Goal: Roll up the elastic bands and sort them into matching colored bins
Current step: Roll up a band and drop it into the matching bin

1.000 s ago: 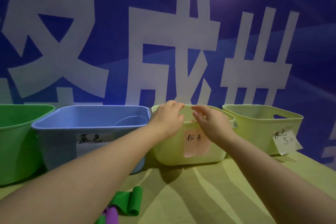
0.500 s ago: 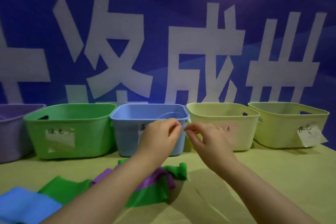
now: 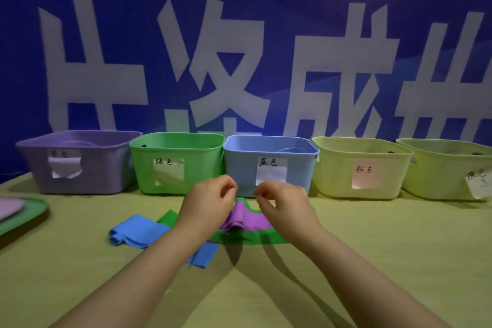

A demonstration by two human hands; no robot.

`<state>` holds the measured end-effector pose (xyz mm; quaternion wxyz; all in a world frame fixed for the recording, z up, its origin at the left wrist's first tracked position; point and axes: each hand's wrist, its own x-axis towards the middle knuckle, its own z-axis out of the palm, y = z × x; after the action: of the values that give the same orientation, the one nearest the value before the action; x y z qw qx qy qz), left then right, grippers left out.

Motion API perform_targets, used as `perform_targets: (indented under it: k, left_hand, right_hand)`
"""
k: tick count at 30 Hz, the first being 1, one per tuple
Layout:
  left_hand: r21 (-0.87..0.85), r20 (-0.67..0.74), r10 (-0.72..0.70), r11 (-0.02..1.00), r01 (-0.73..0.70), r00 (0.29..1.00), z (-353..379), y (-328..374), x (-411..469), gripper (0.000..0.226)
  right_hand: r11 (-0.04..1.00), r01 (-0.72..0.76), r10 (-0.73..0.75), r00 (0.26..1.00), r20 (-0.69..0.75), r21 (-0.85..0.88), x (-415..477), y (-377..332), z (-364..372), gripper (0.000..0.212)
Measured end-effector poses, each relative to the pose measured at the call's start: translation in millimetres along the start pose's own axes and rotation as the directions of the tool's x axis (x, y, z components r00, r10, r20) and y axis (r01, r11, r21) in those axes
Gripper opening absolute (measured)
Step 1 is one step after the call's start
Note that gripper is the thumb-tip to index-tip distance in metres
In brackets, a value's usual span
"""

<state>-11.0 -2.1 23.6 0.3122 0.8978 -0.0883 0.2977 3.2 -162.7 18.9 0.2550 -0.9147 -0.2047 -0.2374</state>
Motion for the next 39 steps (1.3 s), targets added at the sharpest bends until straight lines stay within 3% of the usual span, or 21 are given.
perform_targets:
  k: [7,16,22,31,39]
  left_hand:
    - [0.05,0.025,-0.015,0.999,0.014,1.0,26.8,-23.1,-15.1,0.014]
    - [0.028,0.028,0.008,1.0,-0.009,1.0,34.4,-34.3,-16.0,0.013]
    - [0.03,0.014,0.032,0.999,-0.033,0.999,36.9,-33.9,-16.8,0.015]
    - [0.025,0.026,0.062,0.998,-0.062,0.998,37.5,-31.5,-17.7,0.017]
    - [0.008,0.025,0.076,0.997,-0.076,0.997,36.8,-28.3,-19.3,0.018]
  right_hand:
    - [0.99,-0.063,0.08,0.988,0.133,-0.125,5.2,23.6,22.4,0.027]
    - [0.934,-0.327,0.332,0.943,0.012,-0.144,3.3,73.7,17.4,0.027]
    - [0.891,-0.416,0.433,0.9,0.06,-0.182,4.3,79.3,28.4,0.038]
    - [0.889,-0.322,0.364,0.928,0.076,-0.326,4.7,72.7,40.0,0.03]
    - [0.943,-0.243,0.228,0.97,-0.09,-0.23,5.7,66.6,34.3,0.026]
